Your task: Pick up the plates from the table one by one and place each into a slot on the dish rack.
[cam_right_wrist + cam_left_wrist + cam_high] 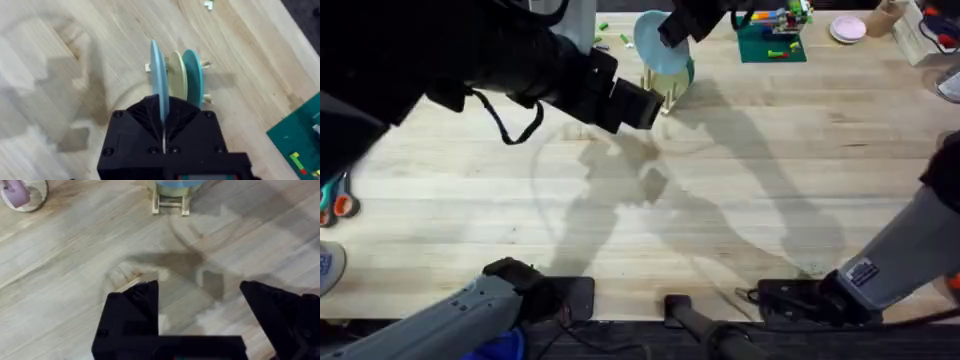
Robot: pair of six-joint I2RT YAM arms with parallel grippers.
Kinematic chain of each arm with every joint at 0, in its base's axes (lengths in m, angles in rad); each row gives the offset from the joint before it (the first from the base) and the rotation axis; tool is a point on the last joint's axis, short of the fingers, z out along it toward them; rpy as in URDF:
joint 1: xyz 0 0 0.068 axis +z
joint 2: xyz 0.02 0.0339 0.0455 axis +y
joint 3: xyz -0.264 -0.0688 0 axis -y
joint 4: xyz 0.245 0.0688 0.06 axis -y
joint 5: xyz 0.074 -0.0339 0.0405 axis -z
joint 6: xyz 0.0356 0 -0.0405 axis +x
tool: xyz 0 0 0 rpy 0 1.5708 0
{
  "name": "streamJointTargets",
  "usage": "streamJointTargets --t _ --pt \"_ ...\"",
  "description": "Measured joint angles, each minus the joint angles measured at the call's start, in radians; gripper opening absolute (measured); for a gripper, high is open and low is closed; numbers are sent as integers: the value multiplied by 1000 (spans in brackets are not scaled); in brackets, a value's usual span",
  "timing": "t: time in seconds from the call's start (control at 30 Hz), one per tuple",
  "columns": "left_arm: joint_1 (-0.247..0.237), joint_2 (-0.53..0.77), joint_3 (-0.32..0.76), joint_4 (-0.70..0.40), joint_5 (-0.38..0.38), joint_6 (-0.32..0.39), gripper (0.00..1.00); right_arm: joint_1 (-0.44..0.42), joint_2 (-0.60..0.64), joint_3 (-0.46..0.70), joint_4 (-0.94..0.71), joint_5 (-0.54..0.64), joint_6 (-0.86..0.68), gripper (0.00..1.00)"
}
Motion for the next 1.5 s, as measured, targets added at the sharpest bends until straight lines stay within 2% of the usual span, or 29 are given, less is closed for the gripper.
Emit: streamJointTargets --t 0.67,1.5 --pt "0 0 0 -1 0 0 993 0 98 1 21 3 -1 31" --pt "0 0 0 -7 0 0 993 0 108 1 16 4 -42 31"
